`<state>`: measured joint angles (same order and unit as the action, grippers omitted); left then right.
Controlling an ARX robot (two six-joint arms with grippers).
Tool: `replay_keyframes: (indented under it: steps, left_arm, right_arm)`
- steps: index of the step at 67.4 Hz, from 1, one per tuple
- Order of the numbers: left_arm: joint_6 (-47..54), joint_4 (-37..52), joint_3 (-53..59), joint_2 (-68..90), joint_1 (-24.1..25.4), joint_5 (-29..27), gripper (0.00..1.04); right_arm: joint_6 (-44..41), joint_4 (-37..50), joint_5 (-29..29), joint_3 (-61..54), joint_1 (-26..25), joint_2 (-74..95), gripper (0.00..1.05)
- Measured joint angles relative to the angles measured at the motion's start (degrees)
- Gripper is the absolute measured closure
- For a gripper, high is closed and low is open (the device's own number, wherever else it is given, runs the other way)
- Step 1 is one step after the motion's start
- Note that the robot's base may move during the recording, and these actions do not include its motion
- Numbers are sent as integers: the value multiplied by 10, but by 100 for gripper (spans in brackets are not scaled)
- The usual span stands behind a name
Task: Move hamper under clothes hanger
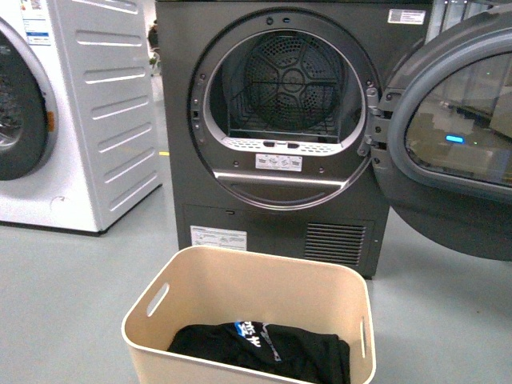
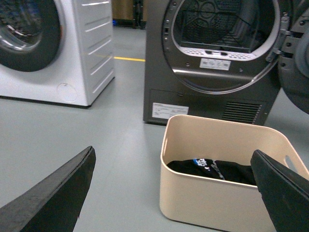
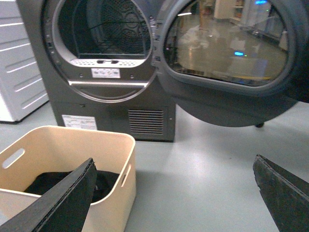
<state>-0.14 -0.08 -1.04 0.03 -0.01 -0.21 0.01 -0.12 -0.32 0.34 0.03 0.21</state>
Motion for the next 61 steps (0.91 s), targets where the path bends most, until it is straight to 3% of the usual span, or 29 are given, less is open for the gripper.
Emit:
replay_keyframes:
  steps: [18, 21, 23, 27, 34, 40, 49, 61]
  left_arm:
    - [-7, -20, -6, 11, 6, 12, 7]
    - [-27, -103, -46, 71, 41, 70, 7]
    - [-30, -127, -84, 163, 93, 110, 7]
    - [-24, -77, -162, 319, 167, 125, 7]
    - [9, 33, -351, 592, 207, 103, 7]
    - [33, 36, -514, 803, 208, 71, 7]
    - [46, -5, -723, 1071, 181, 53, 7]
    - [45, -7, -860, 1216, 104, 33, 7]
  right_arm:
    - [0, 0, 2, 0, 0, 0, 8]
    - [1, -2, -4, 0, -2, 2, 8]
    - [4, -30, -57, 19, -17, 31, 8]
    - [18, 23, -118, 66, -28, 166, 8]
    - [23, 179, -99, 212, 15, 446, 8]
    - [21, 178, -83, 358, 46, 667, 8]
    - [9, 89, -47, 547, 71, 946, 8]
    - [-3, 43, 2, 705, 74, 1115, 8]
